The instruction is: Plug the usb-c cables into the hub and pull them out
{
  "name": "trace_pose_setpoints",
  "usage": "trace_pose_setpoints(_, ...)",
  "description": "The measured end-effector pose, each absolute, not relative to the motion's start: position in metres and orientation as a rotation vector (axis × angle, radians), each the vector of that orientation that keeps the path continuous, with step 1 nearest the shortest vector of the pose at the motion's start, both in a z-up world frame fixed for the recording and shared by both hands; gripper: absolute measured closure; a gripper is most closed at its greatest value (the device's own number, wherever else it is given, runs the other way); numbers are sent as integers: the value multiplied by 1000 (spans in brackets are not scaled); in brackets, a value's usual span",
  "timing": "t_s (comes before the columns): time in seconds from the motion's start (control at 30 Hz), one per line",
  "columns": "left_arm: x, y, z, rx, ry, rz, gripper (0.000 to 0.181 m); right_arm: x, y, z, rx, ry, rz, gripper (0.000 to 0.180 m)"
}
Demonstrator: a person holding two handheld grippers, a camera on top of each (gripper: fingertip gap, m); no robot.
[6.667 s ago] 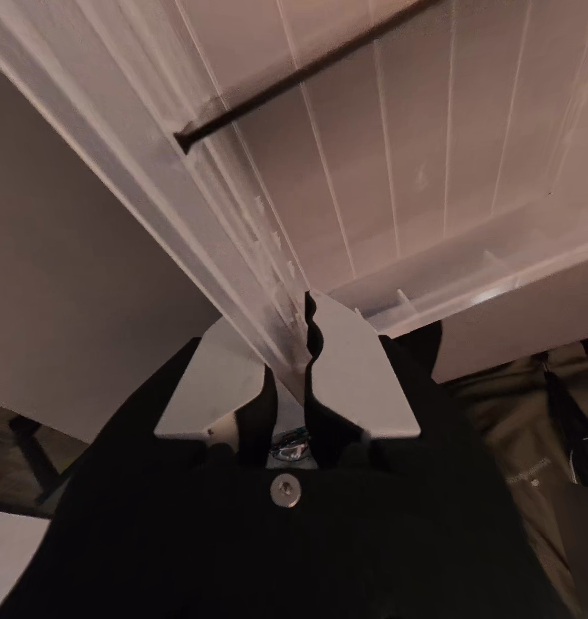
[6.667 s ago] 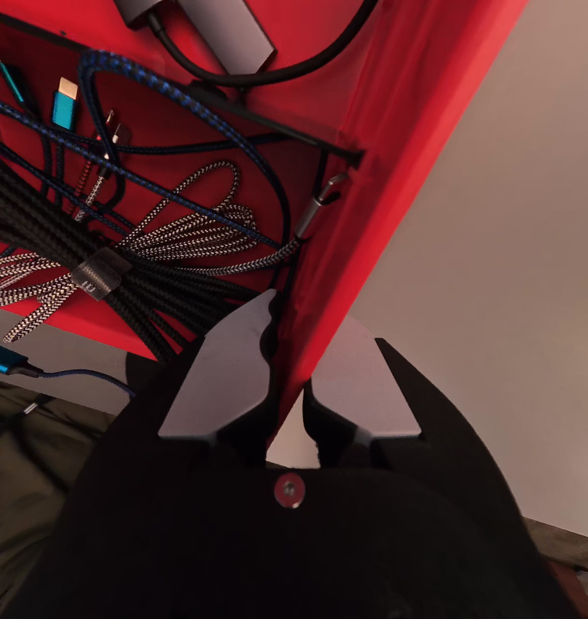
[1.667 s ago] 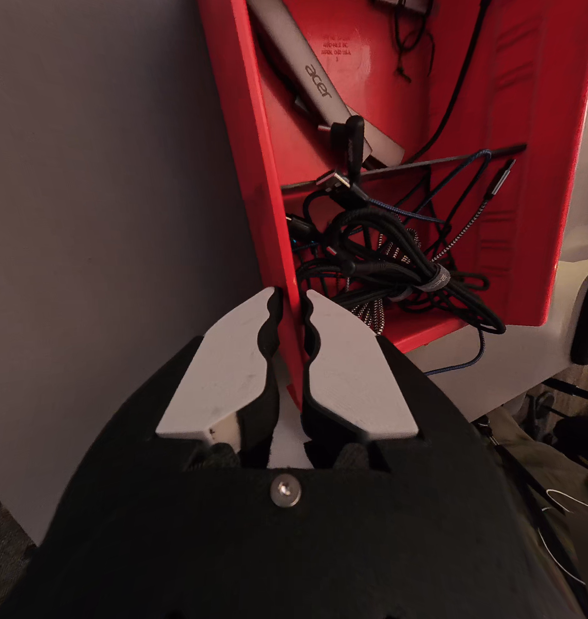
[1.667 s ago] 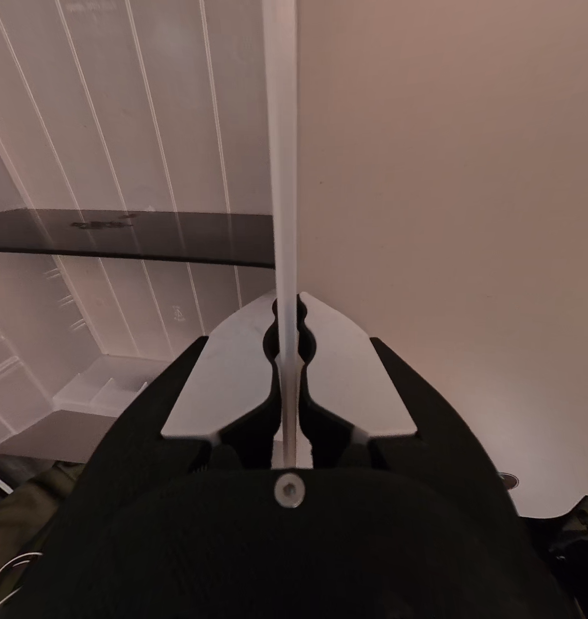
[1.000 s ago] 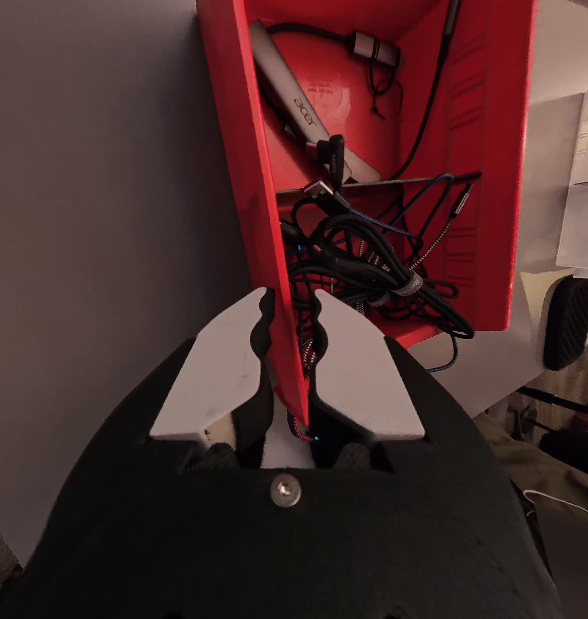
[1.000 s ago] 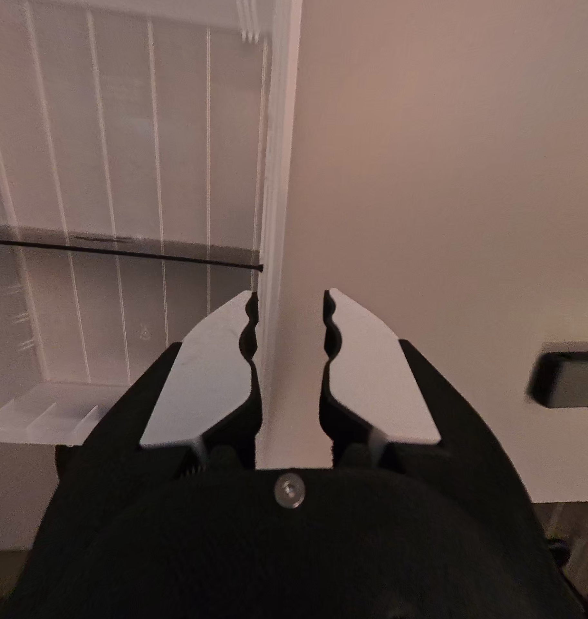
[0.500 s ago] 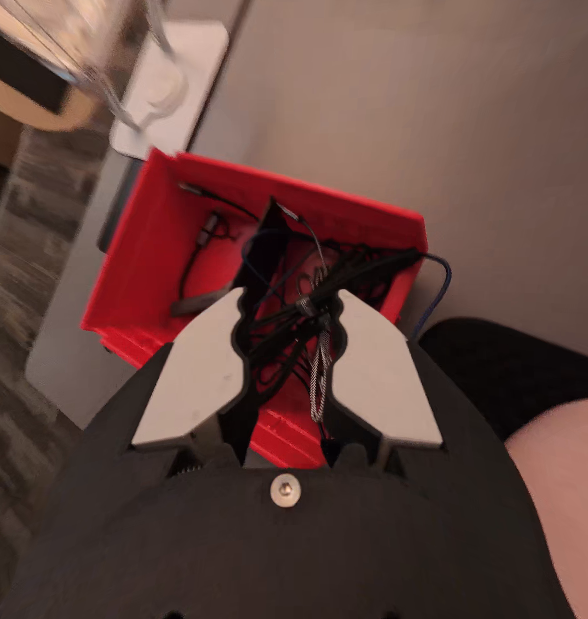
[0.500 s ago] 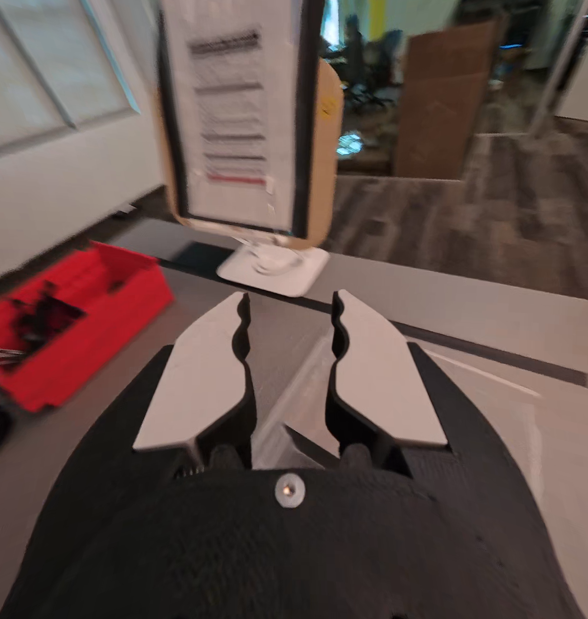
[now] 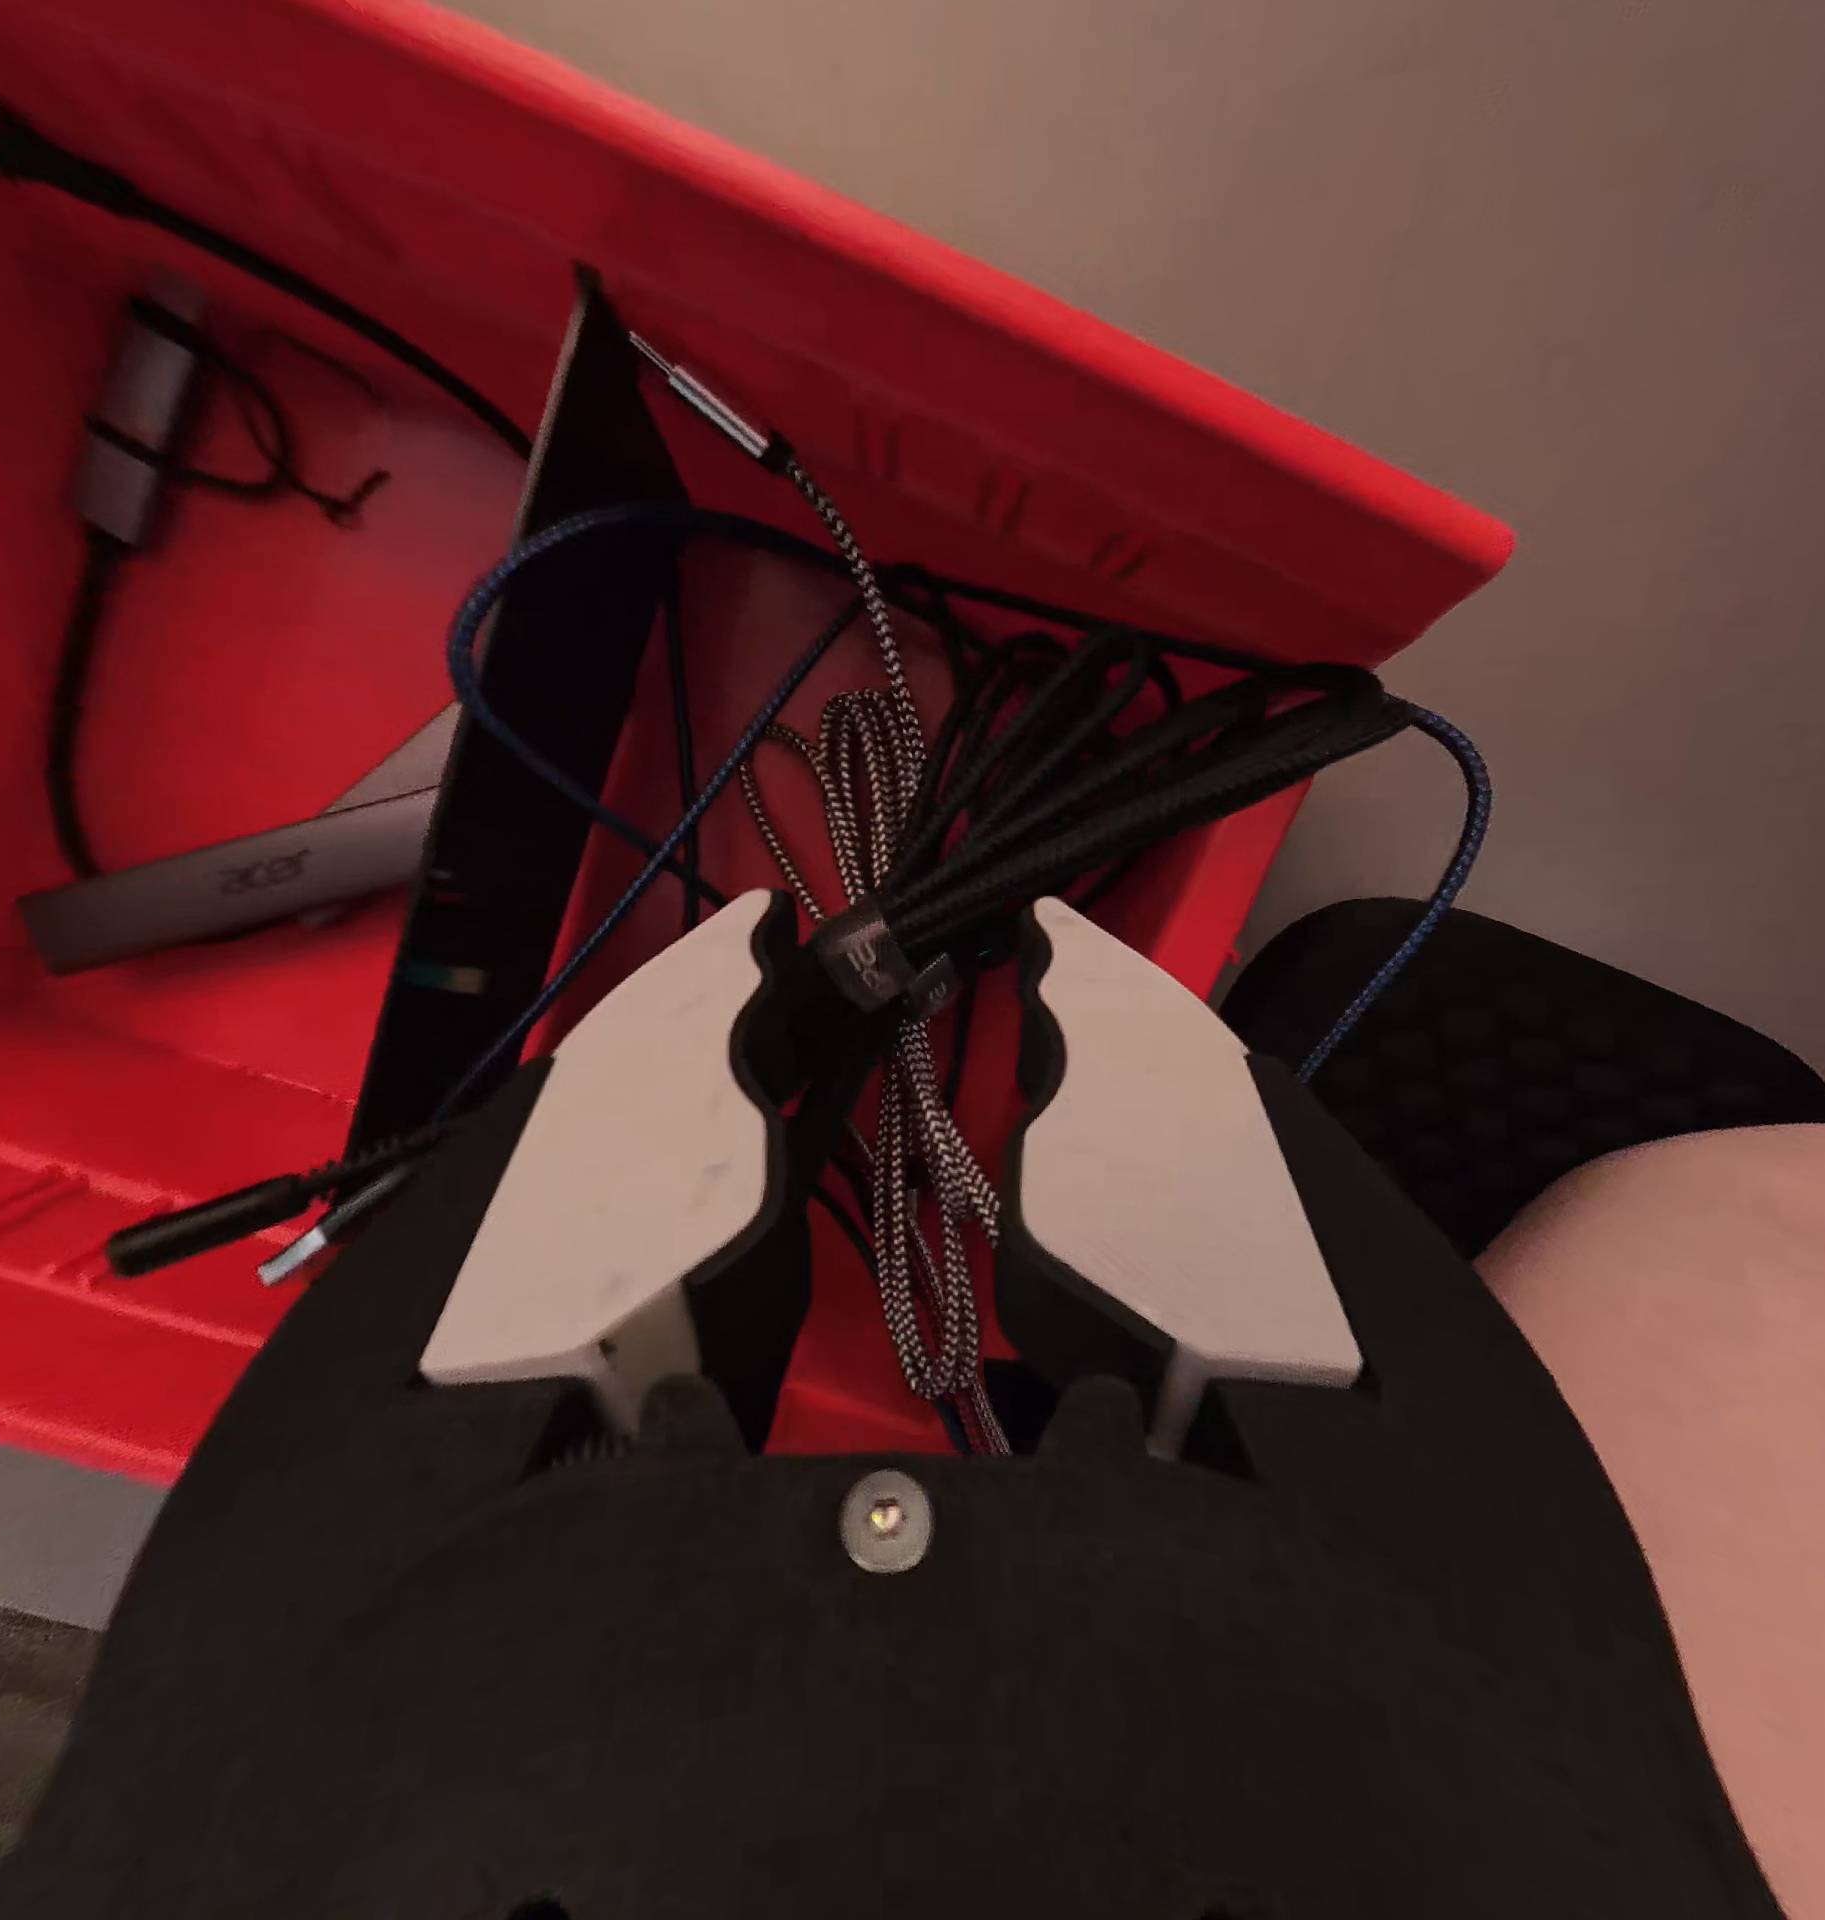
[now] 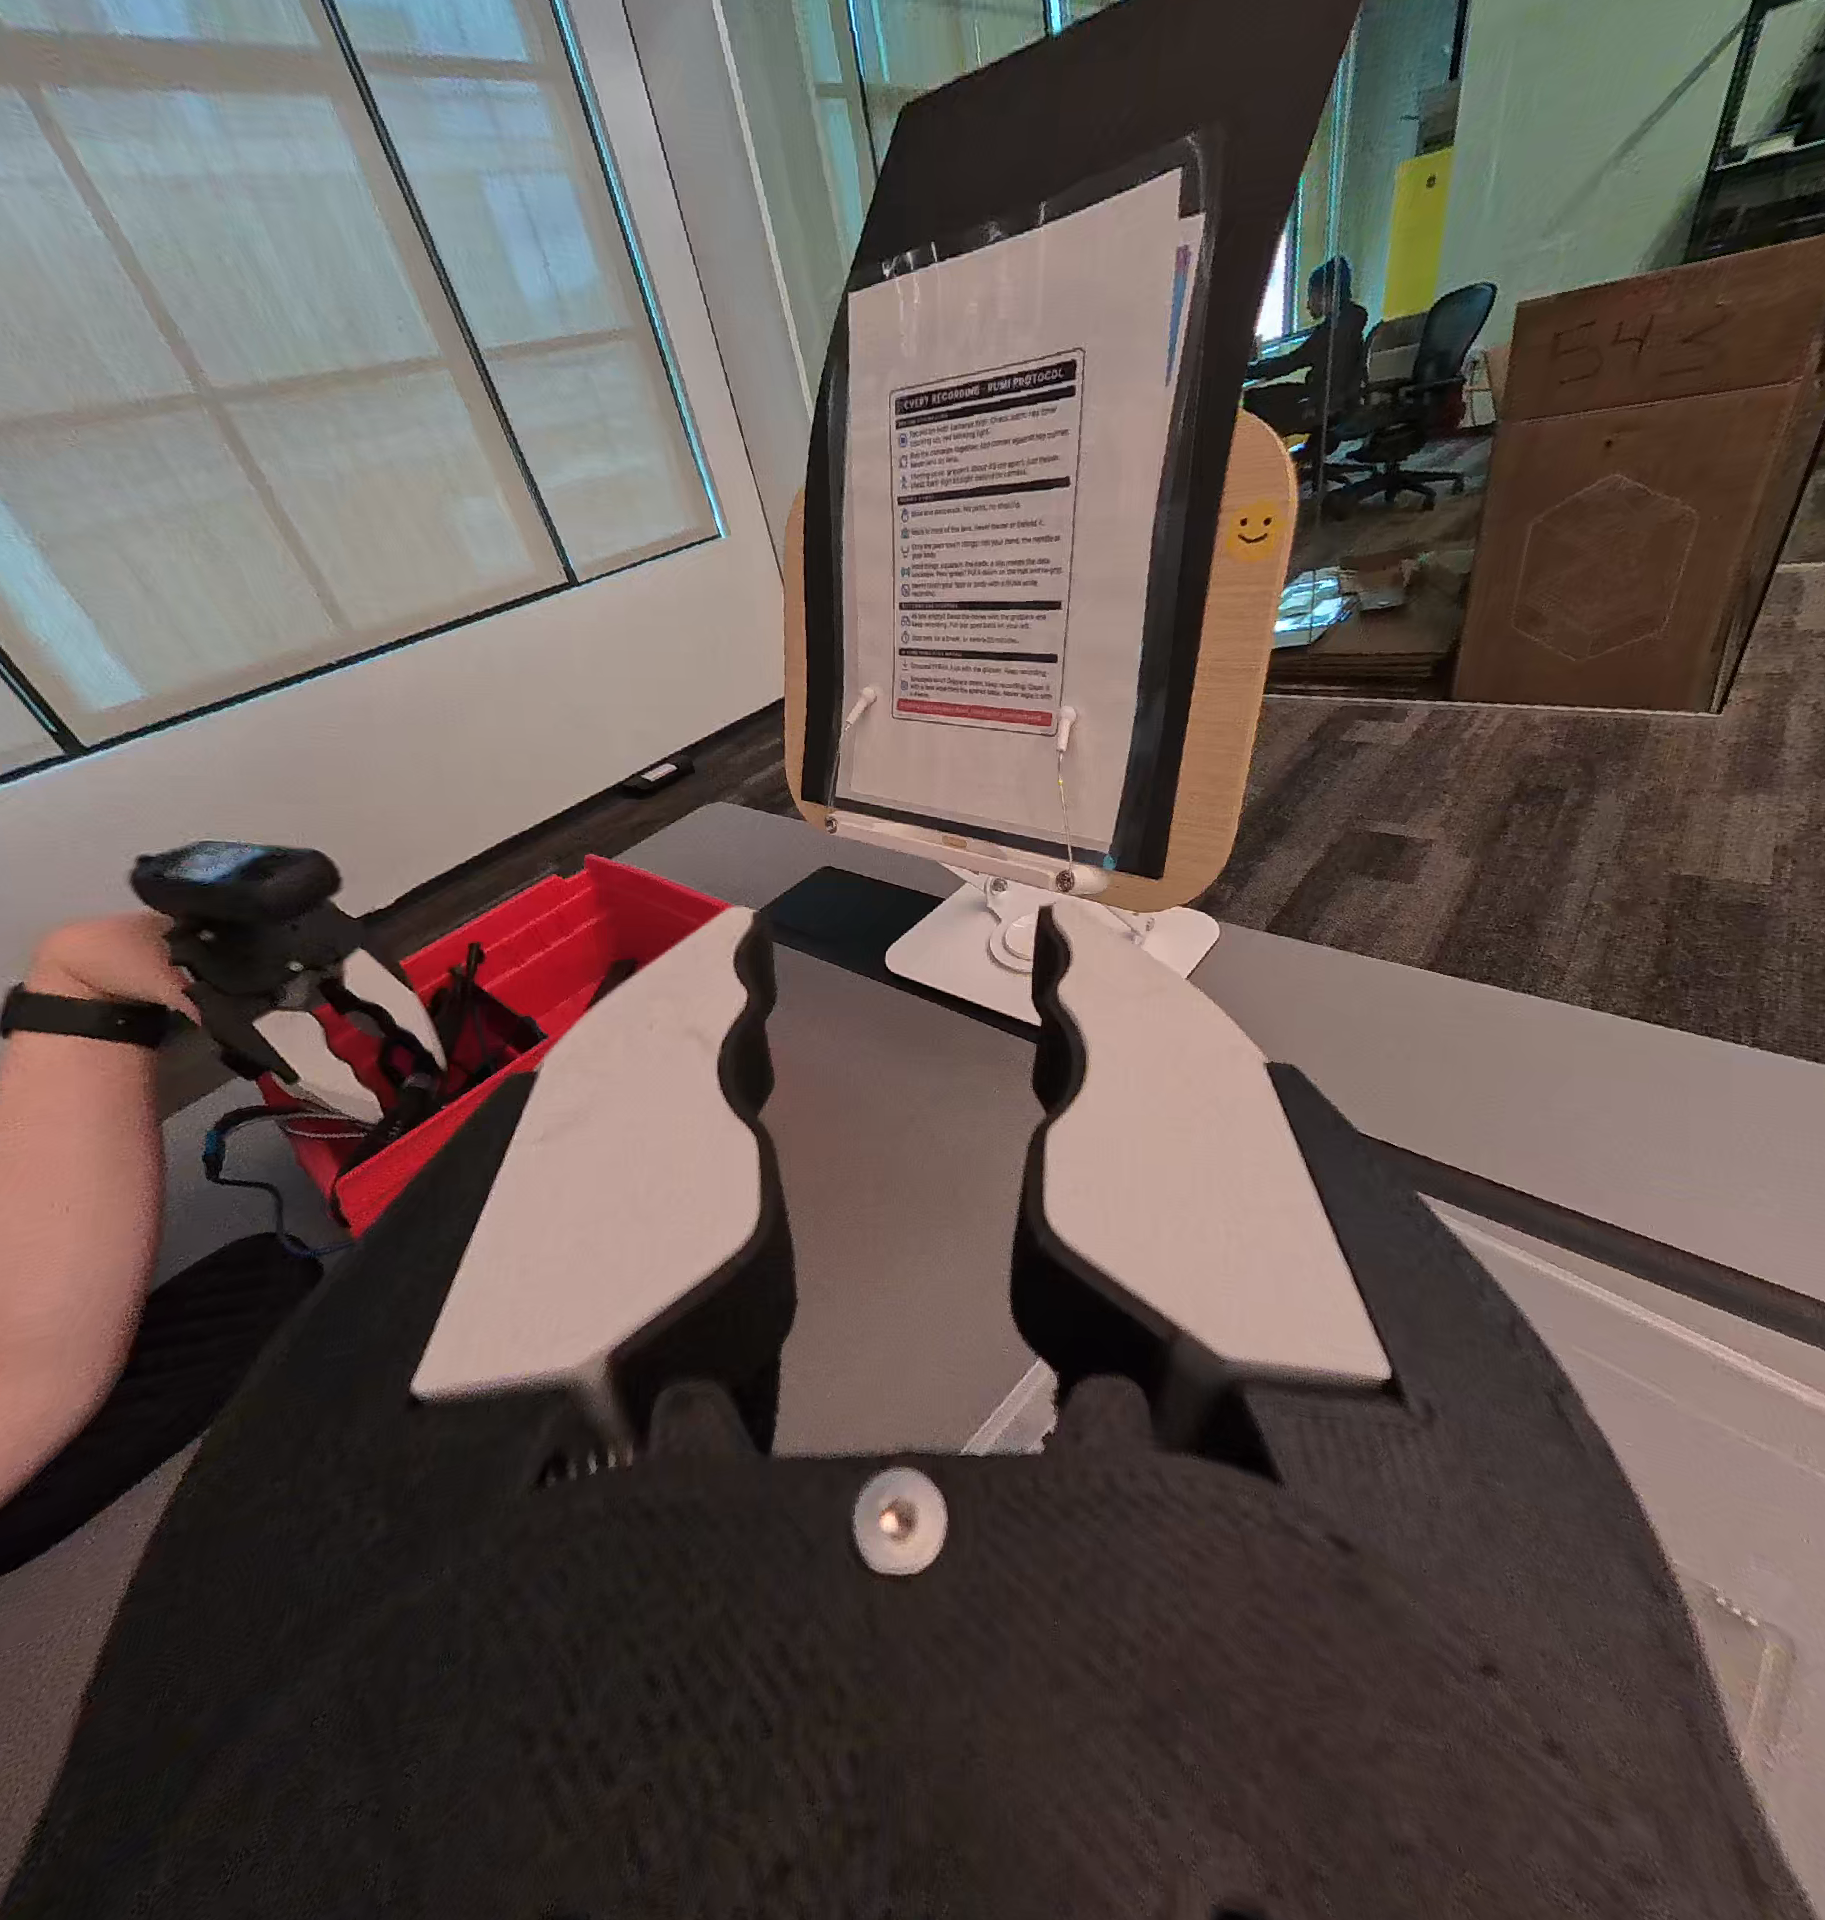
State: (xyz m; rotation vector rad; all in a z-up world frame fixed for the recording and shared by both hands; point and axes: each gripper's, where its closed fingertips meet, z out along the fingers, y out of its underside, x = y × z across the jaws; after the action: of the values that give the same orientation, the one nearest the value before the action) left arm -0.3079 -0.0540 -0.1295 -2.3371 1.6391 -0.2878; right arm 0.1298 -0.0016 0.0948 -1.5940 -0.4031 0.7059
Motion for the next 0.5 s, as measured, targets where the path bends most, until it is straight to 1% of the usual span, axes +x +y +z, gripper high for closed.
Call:
trace_pose_setpoints(0.23, -307, -55, -149, -2417, 1707, -247, 139, 136, -5, 92, -1600, -380, 799, 131)
trace_pose_setpoints(0.33, -307, -54, -149, -2404, 1742, -231, 142, 133, -5, 88, -1614, -395, 813, 132)
trace_pose_setpoints(0.5, -312, -51, -139, -2397, 1733, -152, 152, 129, -3, 82, -1641, -405, 826, 132)
